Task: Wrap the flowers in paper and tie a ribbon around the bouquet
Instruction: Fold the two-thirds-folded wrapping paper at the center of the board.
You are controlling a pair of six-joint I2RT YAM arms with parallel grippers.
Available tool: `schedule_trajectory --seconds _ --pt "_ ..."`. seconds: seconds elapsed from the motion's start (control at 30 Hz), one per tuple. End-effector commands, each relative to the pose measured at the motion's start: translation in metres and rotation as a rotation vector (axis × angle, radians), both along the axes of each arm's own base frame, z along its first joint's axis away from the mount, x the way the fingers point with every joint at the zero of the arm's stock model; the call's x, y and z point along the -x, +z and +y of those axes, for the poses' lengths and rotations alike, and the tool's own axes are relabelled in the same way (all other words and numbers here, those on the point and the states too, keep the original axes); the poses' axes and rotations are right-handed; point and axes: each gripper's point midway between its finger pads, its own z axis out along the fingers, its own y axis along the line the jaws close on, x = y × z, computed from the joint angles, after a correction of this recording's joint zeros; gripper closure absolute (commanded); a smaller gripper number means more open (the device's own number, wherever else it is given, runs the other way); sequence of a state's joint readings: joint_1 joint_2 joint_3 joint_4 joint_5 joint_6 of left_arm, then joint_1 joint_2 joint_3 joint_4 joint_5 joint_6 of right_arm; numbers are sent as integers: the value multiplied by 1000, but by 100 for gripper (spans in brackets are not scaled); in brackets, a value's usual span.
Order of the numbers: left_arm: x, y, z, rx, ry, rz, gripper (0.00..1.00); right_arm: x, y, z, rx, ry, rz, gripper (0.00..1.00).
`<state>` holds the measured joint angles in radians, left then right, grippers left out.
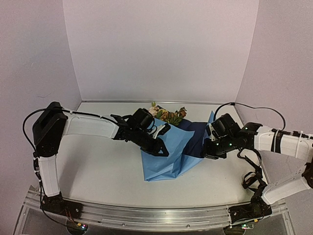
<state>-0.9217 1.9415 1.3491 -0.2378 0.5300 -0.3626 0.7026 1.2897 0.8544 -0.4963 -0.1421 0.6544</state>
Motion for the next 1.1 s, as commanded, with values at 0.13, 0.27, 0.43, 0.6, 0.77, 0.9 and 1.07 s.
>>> schedule_trajectory --seconds 0.13,0.27,0.43,0.6,0.77,0.9,1.07 --pt "32 -39 -23 -19 -82 60 87 -10 24 21 -13 25 -35 100" --pt "41 -63 -31 -51 -99 86 87 -12 35 34 -31 41 -38 100" --pt "42 -87 -30 -110 -75 107 87 -17 43 51 -57 54 -26 100" --pt "40 -99 -22 -157 -40 113 85 -19 48 68 -82 76 -19 100" --pt "39 -66 -20 -85 -21 75 79 -22 47 76 -85 88 -19 100" --pt "30 -23 -15 14 16 31 73 -23 43 77 -71 95 -12 100" --pt "17 14 1 104 72 12 68 -25 41 80 -59 105 -4 100"
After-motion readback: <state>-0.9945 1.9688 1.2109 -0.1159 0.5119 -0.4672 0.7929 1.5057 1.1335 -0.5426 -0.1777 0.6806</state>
